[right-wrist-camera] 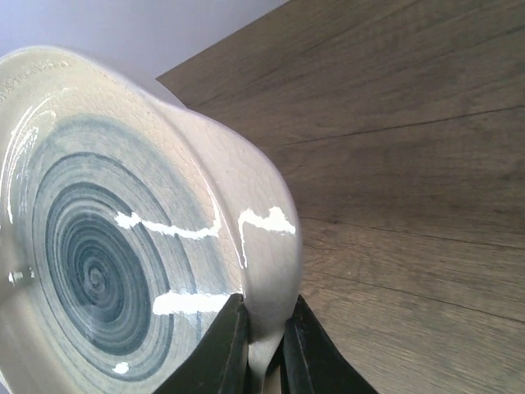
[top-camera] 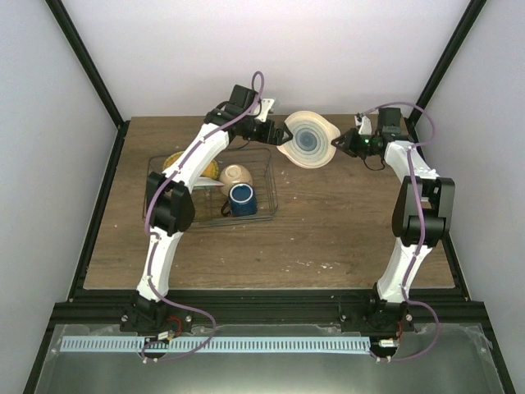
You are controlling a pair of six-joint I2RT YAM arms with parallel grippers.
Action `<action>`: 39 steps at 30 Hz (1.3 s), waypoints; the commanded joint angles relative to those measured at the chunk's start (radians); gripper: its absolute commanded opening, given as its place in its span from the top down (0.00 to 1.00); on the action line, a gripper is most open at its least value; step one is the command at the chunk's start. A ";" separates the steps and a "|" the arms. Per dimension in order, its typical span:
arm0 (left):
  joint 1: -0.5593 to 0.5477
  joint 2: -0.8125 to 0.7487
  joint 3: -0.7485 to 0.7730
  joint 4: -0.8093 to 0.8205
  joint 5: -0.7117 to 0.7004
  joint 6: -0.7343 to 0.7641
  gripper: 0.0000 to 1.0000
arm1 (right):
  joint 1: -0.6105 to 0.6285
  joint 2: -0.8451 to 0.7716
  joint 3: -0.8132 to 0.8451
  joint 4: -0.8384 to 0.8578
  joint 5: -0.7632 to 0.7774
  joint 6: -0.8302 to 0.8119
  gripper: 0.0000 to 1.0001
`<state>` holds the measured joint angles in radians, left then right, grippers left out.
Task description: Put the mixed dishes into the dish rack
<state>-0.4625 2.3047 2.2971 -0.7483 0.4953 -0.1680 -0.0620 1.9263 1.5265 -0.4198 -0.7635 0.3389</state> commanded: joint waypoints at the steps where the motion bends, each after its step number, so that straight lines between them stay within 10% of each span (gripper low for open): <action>1: -0.010 0.021 -0.008 0.016 0.020 0.017 0.00 | 0.039 -0.069 0.051 0.081 -0.126 0.036 0.99; 10: -0.012 0.024 -0.015 0.035 0.080 0.015 0.03 | 0.100 -0.047 0.059 0.107 -0.124 0.045 0.99; 19: -0.014 0.017 -0.027 0.024 0.076 0.035 0.65 | 0.103 -0.039 0.059 0.084 -0.080 0.023 0.99; 32: -0.014 -0.015 0.004 -0.005 0.091 0.049 1.00 | 0.103 0.004 0.045 0.086 -0.071 0.002 0.92; 39: -0.014 -0.051 0.013 0.000 0.069 0.050 1.00 | 0.103 0.013 0.047 0.082 -0.086 -0.019 0.81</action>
<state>-0.4530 2.3043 2.2768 -0.7326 0.5510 -0.1646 0.0353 1.9530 1.5261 -0.4015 -0.7689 0.3187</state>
